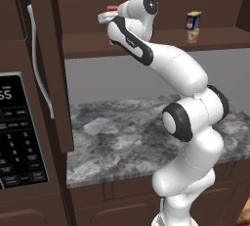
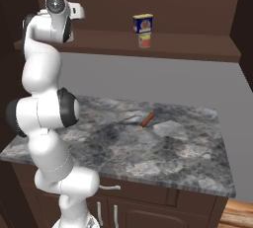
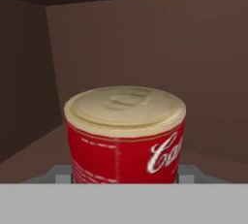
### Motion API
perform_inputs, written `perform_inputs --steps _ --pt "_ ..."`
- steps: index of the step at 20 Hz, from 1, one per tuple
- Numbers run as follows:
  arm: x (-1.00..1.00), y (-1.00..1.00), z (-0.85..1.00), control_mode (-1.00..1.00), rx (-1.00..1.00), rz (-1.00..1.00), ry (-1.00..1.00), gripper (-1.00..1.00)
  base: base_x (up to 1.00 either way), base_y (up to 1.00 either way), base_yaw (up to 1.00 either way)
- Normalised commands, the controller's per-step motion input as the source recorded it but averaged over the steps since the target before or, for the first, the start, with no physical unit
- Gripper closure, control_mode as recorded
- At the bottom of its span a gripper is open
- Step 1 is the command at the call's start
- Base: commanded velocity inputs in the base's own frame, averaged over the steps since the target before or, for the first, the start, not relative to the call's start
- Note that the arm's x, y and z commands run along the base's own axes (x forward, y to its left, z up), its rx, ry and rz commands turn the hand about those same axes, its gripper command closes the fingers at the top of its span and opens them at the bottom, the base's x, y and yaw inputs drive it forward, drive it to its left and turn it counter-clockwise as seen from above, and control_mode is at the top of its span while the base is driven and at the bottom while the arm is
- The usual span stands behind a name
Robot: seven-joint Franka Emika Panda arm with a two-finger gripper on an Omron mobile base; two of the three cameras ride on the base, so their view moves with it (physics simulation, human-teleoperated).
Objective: Stack two cans on top of the other two cans in the cabinet.
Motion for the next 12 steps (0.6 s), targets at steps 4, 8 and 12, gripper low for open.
perform_inputs --steps 4,8,12 --pt "0.0 -0.14 -0.09 -1.0 0.0 0.0 0.0 1.0 0.0 0.0 0.0" --pt "0.0 -0.06 -0.12 -1.0 0.0 0.0 0.0 1.0 0.0 0.0 0.0" --pt "0.0 0.0 -0.16 -1.0 0.0 0.0 0.0 1.0 0.0 0.0 0.0"
